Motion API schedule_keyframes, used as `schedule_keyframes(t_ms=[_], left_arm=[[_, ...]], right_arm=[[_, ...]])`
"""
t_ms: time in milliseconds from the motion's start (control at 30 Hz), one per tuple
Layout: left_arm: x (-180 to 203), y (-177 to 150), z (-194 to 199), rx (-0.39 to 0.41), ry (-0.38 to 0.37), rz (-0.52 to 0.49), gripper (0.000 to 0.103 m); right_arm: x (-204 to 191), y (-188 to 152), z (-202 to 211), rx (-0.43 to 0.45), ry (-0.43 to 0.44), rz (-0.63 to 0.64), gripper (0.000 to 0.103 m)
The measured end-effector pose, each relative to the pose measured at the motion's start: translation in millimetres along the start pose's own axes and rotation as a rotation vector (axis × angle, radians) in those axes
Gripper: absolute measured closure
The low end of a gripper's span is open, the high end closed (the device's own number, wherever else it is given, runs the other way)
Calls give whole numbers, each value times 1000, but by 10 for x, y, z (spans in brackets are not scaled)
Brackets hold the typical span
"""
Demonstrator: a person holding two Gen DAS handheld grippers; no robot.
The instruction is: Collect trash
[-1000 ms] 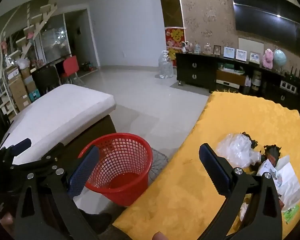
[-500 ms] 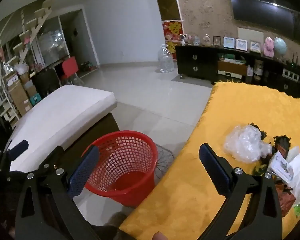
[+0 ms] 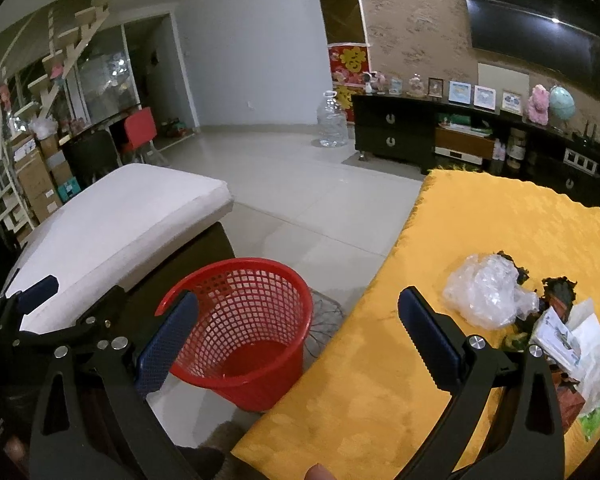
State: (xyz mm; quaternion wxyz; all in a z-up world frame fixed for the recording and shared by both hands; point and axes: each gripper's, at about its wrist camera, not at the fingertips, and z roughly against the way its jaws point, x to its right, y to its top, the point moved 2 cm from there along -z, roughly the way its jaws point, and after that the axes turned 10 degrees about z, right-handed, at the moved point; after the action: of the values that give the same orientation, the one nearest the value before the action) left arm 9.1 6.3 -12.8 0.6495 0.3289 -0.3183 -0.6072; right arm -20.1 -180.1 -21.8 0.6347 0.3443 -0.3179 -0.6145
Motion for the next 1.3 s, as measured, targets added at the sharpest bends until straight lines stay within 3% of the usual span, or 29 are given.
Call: schedule_keyframes(t_ms=[1300], left_arm=[[28,-7,-108,-45,-29,11,7]], right_arm=[[78,-105,10,-41,-32,-20,5]])
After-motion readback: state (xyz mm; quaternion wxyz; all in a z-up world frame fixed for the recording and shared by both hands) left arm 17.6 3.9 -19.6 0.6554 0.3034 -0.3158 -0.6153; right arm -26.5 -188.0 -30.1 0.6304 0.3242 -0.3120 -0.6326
